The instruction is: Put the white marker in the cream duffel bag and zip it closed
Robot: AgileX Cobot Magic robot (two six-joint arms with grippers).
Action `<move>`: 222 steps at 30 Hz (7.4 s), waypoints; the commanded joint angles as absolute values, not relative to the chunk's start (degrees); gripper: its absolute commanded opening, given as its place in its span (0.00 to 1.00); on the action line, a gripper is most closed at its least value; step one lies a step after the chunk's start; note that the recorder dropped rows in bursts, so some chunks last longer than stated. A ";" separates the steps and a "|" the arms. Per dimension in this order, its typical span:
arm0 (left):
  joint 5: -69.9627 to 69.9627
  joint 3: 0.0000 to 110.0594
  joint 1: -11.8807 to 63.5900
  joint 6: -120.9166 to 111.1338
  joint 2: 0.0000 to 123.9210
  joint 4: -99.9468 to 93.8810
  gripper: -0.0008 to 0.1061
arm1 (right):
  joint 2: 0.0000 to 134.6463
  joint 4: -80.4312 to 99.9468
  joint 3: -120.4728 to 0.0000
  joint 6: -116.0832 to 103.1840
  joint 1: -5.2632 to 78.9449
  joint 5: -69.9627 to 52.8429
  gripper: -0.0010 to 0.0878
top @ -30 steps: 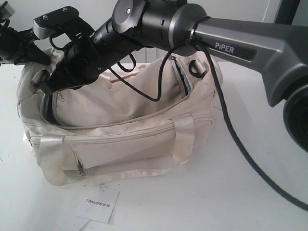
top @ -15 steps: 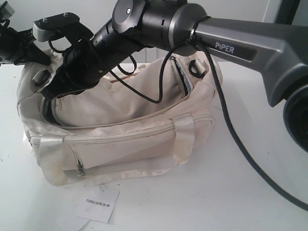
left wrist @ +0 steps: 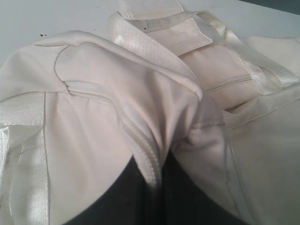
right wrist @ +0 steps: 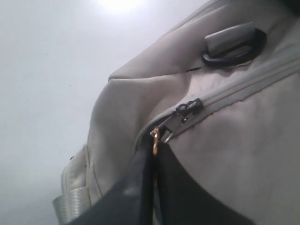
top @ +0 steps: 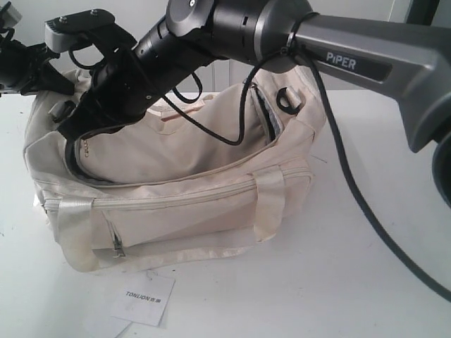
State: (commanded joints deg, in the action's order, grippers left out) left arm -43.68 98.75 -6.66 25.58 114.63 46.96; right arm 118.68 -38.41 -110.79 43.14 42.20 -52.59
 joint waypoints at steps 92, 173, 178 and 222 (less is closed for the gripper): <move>-44.94 78.78 -9.19 29.71 100.76 46.94 0.66 | 119.34 -38.33 -110.79 43.66 42.20 -54.52 0.01; -43.62 78.78 -7.84 32.97 101.68 52.24 0.01 | 118.12 -37.88 -110.79 43.34 42.20 -69.16 0.01; -43.62 78.78 -7.84 32.97 101.68 52.24 0.01 | 118.12 -37.53 -110.79 43.34 42.20 -69.47 0.01; -41.49 78.78 -7.94 32.97 101.68 53.38 0.01 | 117.73 -31.06 -110.79 38.01 42.20 -69.96 0.01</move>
State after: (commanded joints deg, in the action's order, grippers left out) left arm -41.49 78.78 -7.94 32.97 101.68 53.38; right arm 117.73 -31.06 -110.79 38.01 42.20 -69.96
